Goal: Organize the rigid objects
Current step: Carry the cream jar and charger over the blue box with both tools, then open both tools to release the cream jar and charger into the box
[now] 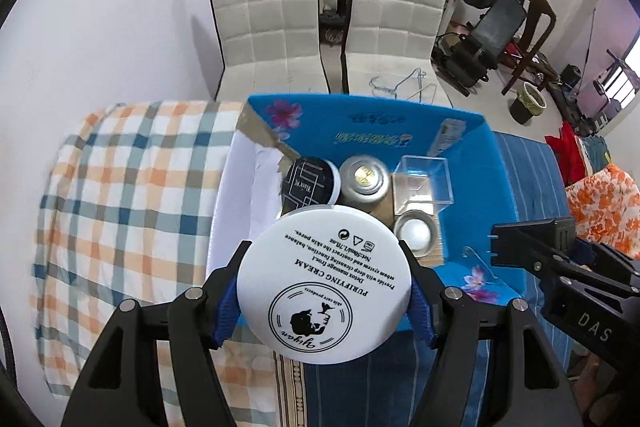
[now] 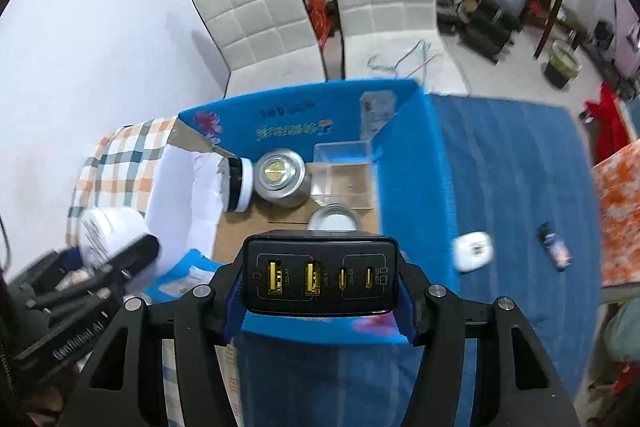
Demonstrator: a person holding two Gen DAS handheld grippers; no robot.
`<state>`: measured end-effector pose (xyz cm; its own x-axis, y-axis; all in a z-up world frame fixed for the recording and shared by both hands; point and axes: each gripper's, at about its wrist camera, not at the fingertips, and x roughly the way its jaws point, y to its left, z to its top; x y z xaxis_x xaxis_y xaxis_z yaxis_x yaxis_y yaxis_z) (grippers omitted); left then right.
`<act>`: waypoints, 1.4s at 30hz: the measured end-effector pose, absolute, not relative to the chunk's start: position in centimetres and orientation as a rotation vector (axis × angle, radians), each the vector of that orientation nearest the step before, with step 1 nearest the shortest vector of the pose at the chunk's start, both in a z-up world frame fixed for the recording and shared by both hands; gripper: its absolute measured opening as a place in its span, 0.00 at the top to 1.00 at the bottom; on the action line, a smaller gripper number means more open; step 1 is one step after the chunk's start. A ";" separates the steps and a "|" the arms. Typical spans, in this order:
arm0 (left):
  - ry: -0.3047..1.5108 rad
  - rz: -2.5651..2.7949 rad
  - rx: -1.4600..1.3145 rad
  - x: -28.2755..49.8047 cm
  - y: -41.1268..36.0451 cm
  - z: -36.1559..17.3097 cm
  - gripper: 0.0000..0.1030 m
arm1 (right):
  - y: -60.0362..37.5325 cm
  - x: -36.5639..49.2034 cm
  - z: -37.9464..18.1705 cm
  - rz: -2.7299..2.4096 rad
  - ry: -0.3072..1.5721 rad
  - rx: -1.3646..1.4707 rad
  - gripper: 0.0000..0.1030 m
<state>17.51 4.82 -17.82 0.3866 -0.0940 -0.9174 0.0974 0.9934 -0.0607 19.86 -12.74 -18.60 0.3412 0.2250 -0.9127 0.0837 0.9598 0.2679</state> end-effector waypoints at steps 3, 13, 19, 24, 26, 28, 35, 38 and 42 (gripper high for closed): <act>1.216 -0.142 -0.023 18.9 5.4 -20.3 0.36 | -11.8 21.9 -21.4 0.099 1.265 0.328 0.40; 1.356 -0.144 0.004 22.0 6.4 -28.4 0.36 | -8.1 26.5 -29.7 0.131 1.425 0.396 0.40; 1.383 -0.123 0.031 23.2 6.7 -30.8 0.36 | -7.1 27.6 -33.1 0.133 1.482 0.440 0.40; 1.407 -0.142 0.008 23.9 6.3 -31.5 0.36 | -7.4 28.1 -34.9 0.127 1.512 0.458 0.40; 1.406 -0.140 0.026 23.9 5.8 -31.7 0.36 | -7.3 28.3 -35.2 0.124 1.514 0.444 0.40; 1.422 -0.138 0.029 23.9 5.7 -32.3 0.36 | -7.4 28.5 -35.3 0.120 1.511 0.428 0.40; 1.455 -0.136 -0.006 23.7 5.9 -33.5 0.36 | -6.1 29.1 -35.9 0.119 1.522 0.360 0.37; 1.464 -0.130 -0.028 22.9 6.3 -33.7 0.36 | -5.1 29.0 -35.6 0.122 1.525 0.335 0.37; 1.457 -0.119 -0.037 22.1 6.5 -33.5 0.36 | -4.9 28.6 -35.2 0.122 1.523 0.324 0.37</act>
